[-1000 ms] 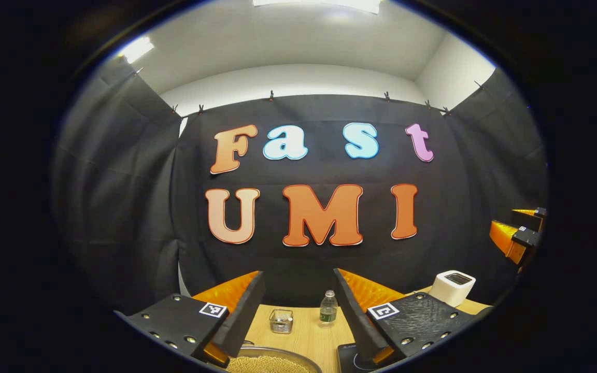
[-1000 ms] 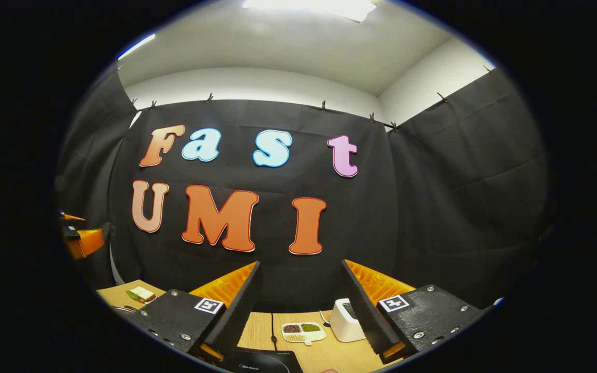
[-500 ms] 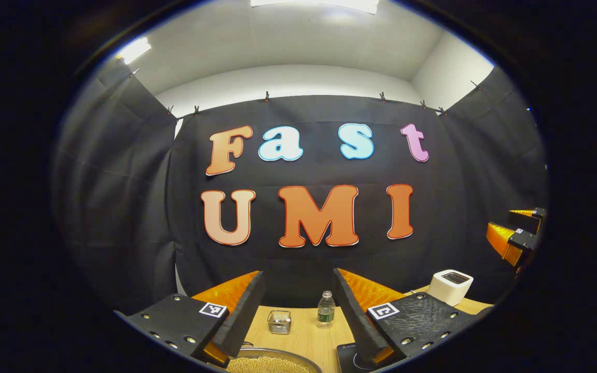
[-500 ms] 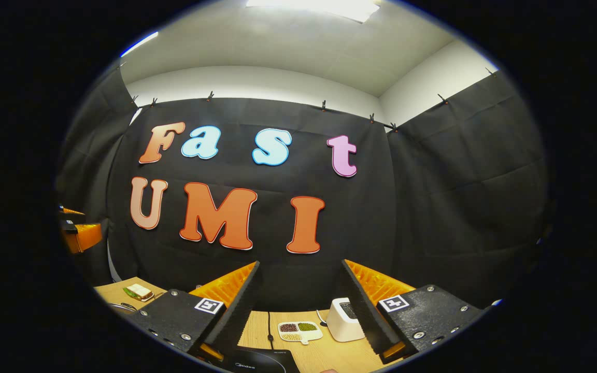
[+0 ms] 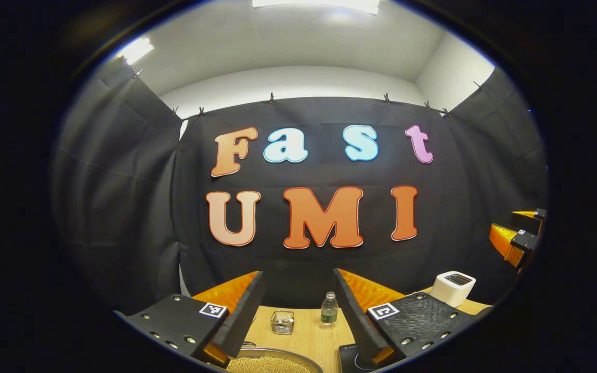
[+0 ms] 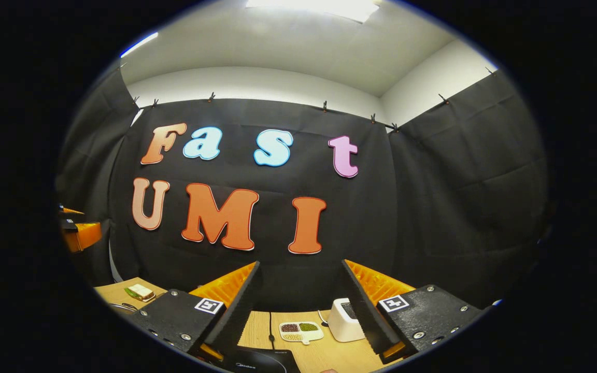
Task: First push the handle of the pot to place it horizontally, then grasp the pot with both hands and set it on the induction cooktop.
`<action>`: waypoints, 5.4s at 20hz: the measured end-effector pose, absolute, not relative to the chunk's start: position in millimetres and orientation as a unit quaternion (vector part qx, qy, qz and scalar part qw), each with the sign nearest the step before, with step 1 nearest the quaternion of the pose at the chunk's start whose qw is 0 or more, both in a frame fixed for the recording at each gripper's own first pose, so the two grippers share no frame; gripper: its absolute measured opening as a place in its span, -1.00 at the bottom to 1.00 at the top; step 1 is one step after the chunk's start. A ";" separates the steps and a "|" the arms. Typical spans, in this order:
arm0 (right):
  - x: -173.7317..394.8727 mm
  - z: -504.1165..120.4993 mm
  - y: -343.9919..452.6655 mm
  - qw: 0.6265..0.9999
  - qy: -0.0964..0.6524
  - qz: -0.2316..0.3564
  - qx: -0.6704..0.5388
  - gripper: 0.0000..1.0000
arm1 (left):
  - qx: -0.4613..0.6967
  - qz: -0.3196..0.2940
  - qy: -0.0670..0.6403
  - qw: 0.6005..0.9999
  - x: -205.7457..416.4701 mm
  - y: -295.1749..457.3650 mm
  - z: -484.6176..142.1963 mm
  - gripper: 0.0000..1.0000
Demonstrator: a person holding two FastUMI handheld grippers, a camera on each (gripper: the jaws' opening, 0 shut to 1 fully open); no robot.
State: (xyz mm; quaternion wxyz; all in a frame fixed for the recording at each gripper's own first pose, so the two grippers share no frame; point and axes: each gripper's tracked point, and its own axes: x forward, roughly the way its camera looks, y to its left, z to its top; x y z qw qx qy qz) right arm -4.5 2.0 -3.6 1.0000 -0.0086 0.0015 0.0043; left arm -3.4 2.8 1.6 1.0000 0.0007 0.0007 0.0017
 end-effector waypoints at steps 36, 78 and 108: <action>38.9 -89.7 -42.0 0.993 0.053 0.100 0.029 0.87 | 0.044 0.004 0.591 0.805 -198.2 24.1 -301.4 -0.93; -30.4 -46.9 -41.1 0.992 0.076 -0.079 -0.060 0.87 | 0.120 -0.297 0.673 0.667 -202.8 -14.5 -383.6 -0.96; -41.8 -89.2 -32.1 0.985 0.133 -0.075 -0.076 0.87 | -0.073 -0.224 0.639 0.732 -73.1 -63.4 -377.6 -0.96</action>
